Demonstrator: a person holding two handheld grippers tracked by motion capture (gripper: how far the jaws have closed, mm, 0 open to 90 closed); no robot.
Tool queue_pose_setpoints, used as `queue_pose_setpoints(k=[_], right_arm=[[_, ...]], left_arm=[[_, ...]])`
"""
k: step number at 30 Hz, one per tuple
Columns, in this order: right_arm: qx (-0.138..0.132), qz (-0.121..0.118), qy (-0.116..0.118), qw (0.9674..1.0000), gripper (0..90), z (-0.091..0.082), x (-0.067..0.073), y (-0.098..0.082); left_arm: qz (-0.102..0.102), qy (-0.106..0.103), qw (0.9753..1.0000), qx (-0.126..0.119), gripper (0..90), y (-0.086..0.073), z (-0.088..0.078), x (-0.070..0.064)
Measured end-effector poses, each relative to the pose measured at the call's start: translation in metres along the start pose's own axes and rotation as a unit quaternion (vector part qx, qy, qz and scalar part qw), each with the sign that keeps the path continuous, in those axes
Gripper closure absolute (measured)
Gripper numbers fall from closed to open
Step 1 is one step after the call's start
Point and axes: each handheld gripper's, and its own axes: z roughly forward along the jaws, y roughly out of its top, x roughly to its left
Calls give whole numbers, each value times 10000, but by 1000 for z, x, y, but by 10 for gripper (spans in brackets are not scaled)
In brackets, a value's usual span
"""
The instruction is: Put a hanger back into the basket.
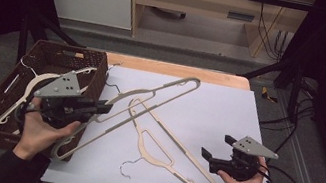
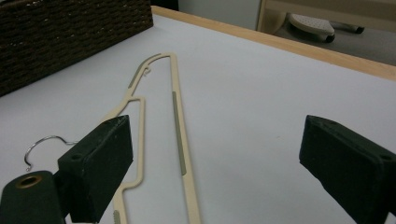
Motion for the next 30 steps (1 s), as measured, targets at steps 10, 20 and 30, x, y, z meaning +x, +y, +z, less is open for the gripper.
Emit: queue_pose_setpoints(k=[10, 20, 30], right_arm=[[-2, -16, -44, 10000, 66, -2, -1, 0], [62, -74, -54, 9999, 57, 0, -2, -1], [83, -76, -84, 9999, 56, 1, -1, -1]], left_arm=[[17, 367, 9993, 76, 868, 14, -26, 45], [-178, 780, 9967, 166, 867, -2, -57, 98], [-559, 1176, 9907, 402, 867, -39, -74, 144]])
